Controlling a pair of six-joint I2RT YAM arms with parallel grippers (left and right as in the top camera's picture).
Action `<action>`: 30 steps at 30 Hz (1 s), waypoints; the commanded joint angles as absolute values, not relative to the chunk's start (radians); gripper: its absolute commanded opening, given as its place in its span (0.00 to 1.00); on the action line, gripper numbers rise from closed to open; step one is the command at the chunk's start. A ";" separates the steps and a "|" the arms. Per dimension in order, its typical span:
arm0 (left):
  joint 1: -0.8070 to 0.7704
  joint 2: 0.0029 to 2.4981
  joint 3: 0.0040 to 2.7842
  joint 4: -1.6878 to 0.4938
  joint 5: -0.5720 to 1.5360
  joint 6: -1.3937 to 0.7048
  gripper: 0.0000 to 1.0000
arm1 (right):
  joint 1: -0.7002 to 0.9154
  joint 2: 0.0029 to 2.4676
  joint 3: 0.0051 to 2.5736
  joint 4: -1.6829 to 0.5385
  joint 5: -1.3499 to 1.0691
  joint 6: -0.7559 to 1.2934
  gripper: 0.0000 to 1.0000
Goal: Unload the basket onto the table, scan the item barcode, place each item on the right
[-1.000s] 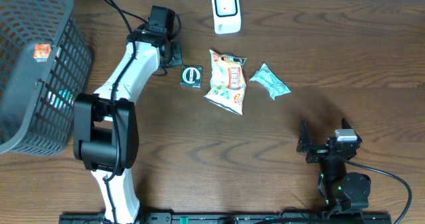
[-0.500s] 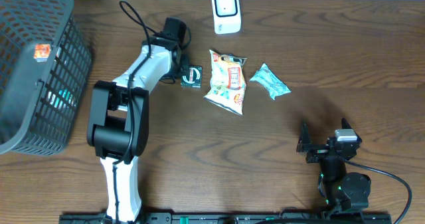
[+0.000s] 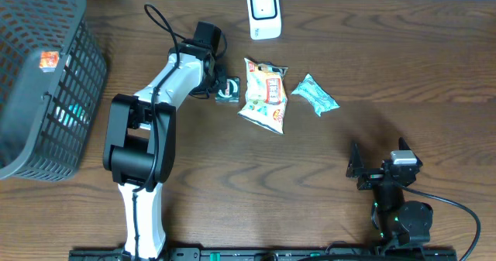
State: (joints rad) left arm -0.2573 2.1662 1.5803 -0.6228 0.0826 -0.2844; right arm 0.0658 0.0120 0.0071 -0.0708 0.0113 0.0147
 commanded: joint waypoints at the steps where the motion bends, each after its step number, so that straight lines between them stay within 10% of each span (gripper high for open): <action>1: -0.262 2.174 1.574 -0.624 0.158 -0.292 0.08 | 0.059 0.006 0.006 -0.075 0.008 0.018 0.99; 30: -0.297 2.164 1.591 -0.609 0.191 -0.158 0.08 | 0.059 0.006 0.006 -0.075 0.009 0.018 0.99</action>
